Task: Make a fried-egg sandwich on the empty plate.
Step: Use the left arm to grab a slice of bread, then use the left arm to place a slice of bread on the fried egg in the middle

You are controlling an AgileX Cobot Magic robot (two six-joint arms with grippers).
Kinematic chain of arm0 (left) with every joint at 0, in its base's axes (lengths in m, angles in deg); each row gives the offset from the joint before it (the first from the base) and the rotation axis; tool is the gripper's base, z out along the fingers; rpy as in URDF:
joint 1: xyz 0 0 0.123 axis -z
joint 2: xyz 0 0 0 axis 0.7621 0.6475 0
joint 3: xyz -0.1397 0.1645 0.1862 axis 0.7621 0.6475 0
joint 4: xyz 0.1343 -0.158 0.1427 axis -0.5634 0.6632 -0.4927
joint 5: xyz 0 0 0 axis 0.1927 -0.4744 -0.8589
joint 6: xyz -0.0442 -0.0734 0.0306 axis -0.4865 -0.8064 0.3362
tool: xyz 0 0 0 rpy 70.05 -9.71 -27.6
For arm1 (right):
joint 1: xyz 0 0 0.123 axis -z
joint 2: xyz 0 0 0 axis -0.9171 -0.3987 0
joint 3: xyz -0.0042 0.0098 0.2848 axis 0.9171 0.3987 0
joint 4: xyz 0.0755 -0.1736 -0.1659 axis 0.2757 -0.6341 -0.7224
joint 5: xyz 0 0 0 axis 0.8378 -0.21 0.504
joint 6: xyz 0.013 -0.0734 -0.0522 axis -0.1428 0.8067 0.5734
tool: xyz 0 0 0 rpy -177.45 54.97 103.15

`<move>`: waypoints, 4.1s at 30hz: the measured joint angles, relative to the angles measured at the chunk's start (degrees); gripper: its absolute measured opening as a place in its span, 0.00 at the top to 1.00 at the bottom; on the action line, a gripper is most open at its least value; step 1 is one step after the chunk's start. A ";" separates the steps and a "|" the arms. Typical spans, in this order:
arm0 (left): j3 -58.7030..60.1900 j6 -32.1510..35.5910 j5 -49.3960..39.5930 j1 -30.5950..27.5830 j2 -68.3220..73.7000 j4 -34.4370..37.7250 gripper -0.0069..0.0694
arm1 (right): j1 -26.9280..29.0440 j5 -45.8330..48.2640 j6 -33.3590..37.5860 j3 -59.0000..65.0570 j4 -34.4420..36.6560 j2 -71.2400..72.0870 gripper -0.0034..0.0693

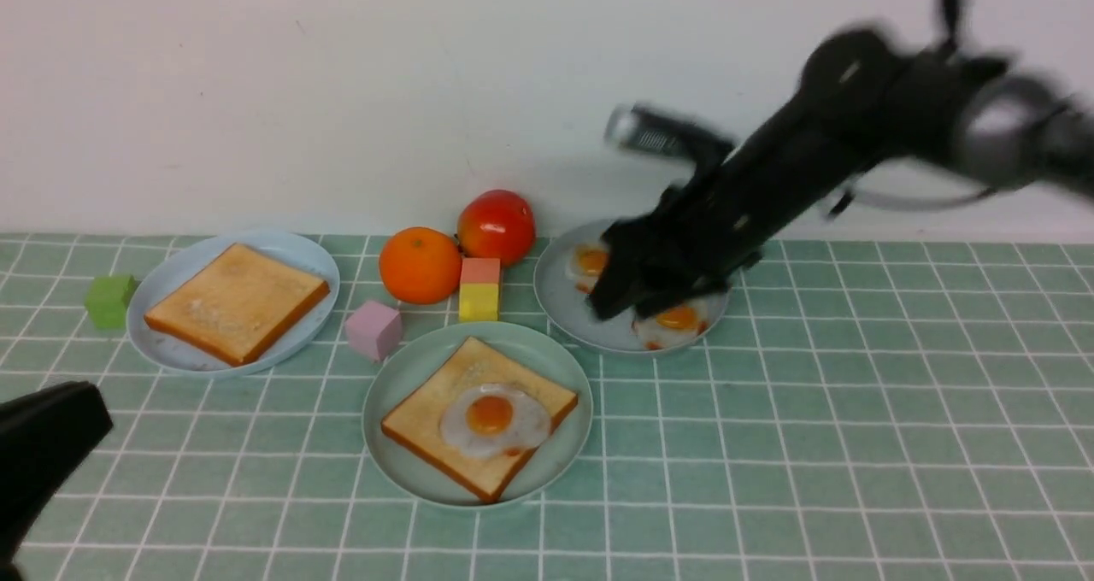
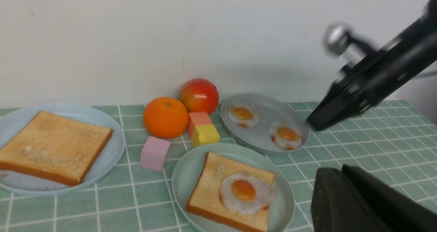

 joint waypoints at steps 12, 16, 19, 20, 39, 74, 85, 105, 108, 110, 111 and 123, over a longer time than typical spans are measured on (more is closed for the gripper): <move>-10.84 3.50 -9.56 -0.08 32.23 5.81 0.93 | -5.86 9.19 -15.55 13.11 -23.62 32.58 0.96; -23.12 11.73 -19.27 -3.23 45.85 7.37 0.93 | -6.27 8.22 -16.73 21.76 -24.03 40.88 0.95; -30.16 19.78 -21.40 -8.93 53.47 12.11 0.93 | -6.27 7.60 -17.17 26.02 -24.30 44.60 0.94; -31.14 21.29 -21.48 -9.98 54.57 13.17 0.93 | -6.27 7.50 -17.16 26.58 -24.29 45.09 0.94; -59.35 62.66 -14.18 -32.47 91.21 27.06 0.69 | -6.27 8.30 -17.16 39.35 -25.65 69.82 0.92; -59.69 63.37 -12.46 -32.10 96.57 19.64 0.74 | -6.27 10.70 -20.18 39.35 -23.72 77.93 0.89; -59.58 63.31 -17.24 -31.72 85.88 22.84 0.80 | -6.27 10.70 -20.18 39.35 -23.61 77.93 0.88; -58.36 51.14 -24.36 -1.83 87.02 25.30 0.80 | -6.27 10.70 -17.70 39.35 -23.61 77.93 0.84; -58.36 50.13 -24.25 -1.41 88.13 24.53 0.80 | -6.27 10.70 -17.57 39.35 -23.33 77.99 0.84; -58.36 49.92 -24.25 -1.36 88.41 24.41 0.80 | -6.27 10.70 -17.55 39.35 -23.09 77.99 0.84; -58.36 49.92 -24.25 -1.36 88.41 24.41 0.80 | -6.27 10.70 -17.55 39.35 -23.03 77.99 0.84; -58.41 49.21 -27.21 -1.36 87.69 24.78 0.81 | -6.27 10.70 -17.33 39.35 -22.91 77.99 0.83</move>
